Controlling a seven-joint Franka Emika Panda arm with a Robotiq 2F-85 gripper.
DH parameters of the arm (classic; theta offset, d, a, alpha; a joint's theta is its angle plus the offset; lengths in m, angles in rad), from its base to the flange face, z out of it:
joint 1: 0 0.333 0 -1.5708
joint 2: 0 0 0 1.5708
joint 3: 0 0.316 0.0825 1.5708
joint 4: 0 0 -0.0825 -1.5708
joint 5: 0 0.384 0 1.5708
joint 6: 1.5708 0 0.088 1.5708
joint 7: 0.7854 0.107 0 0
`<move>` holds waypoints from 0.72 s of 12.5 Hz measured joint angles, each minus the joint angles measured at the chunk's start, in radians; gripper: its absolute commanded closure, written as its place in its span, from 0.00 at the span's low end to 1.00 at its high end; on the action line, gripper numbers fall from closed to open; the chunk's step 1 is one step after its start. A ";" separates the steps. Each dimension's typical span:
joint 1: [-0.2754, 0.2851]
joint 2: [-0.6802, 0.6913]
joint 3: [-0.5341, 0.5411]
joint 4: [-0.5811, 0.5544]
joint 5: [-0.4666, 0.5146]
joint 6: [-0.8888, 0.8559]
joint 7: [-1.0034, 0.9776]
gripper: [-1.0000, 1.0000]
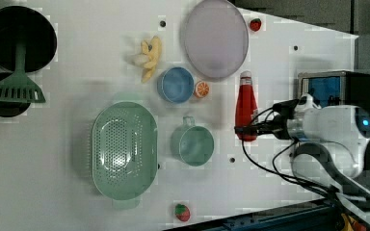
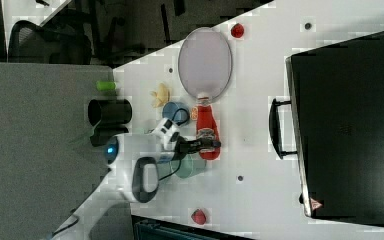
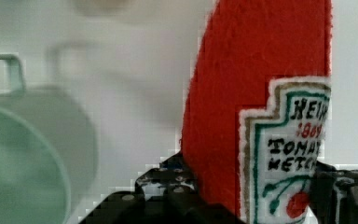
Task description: Pick Ketchup from the table and place it in strainer.
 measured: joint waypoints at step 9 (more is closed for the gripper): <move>0.031 -0.370 0.256 0.248 0.117 -0.412 0.322 0.36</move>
